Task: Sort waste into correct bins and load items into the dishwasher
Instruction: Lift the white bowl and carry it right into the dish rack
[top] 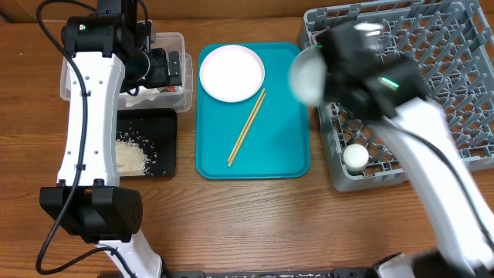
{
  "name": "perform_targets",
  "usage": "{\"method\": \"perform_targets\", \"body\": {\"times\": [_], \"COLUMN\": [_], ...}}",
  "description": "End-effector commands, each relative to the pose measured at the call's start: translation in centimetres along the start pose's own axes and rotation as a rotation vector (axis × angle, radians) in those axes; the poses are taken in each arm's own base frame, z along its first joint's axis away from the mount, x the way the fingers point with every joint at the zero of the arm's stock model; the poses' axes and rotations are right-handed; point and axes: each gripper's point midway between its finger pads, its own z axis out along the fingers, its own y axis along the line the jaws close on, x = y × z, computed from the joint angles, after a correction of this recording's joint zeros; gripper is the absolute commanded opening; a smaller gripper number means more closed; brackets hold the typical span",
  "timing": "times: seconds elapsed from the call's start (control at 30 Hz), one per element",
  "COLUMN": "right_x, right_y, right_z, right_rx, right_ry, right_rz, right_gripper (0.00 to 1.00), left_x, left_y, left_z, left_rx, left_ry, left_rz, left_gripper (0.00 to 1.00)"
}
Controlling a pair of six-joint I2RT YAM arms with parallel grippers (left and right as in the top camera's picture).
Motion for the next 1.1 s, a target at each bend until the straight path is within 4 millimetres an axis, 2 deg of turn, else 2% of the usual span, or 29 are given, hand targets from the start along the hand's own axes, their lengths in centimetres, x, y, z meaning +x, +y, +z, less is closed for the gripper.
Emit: {"method": "perform_targets", "body": {"times": [0.0,0.1,0.2,0.37,0.5,0.93,1.07], "right_x": [-2.4,-2.9,-2.3,0.6,2.5,4.6,4.9], "right_y": [-5.4,-7.8,-8.4,-7.4,-7.1,-4.0,-3.5], "right_z": [-1.3,-1.3,0.3,4.9,7.0,12.9,13.9], "right_rx": [0.285,0.477,0.620,0.704,0.778,0.776,0.777], "right_ry": [-0.178,-0.280,-0.372,-0.415,-0.453,-0.453,-0.454], "right_rz": [0.079,0.109,0.115,0.068,0.015,0.017,0.016], "right_gripper": [0.04,0.04,0.04,0.04,0.04,0.04,0.04], "left_x": [-0.3,-0.3,-0.3,-0.3,-0.3,-0.3,-0.3], "left_y": [-0.1,-0.1,-0.1,-0.1,-0.1,-0.1,-0.1], "left_z": [-0.5,-0.5,-0.5,-0.5,-0.5,-0.5,-0.5], "left_rx": [-0.004,-0.004,-0.004,-0.004,-0.004,-0.004,-0.004], "left_ry": [-0.018,-0.018,-0.019,-0.018,-0.018,-0.019,-0.019], "left_rz": [0.024,0.024,0.024,0.024,0.024,0.024,0.024], "left_gripper": [1.00,1.00,1.00,1.00,1.00,1.00,1.00]}}
